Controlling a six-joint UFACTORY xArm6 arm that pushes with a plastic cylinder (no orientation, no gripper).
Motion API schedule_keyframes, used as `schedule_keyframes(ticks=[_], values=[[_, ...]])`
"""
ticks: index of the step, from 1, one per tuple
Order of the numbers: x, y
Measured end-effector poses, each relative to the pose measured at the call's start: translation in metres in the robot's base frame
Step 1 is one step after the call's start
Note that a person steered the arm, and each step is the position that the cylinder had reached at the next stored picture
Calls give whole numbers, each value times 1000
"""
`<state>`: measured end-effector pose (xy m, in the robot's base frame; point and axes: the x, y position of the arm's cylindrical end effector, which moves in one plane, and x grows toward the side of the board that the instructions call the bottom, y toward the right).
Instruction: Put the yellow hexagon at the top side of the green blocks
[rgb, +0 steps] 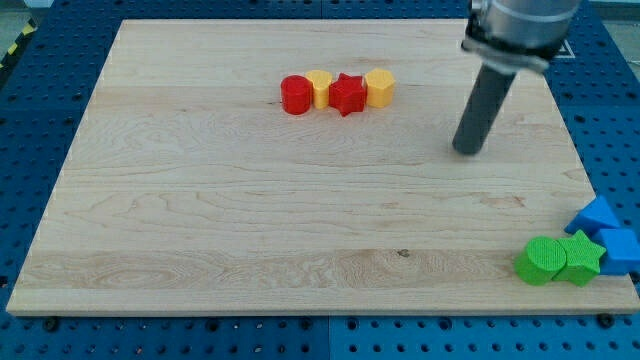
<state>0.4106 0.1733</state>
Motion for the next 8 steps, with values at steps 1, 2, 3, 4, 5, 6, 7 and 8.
schedule_keyframes(ticks=[1, 2, 3, 4, 5, 6, 7, 8], values=[[-70, -6], [-113, -60], [-110, -132], [-80, -116], [-20, -58], [42, -1], [72, 20], [60, 15]])
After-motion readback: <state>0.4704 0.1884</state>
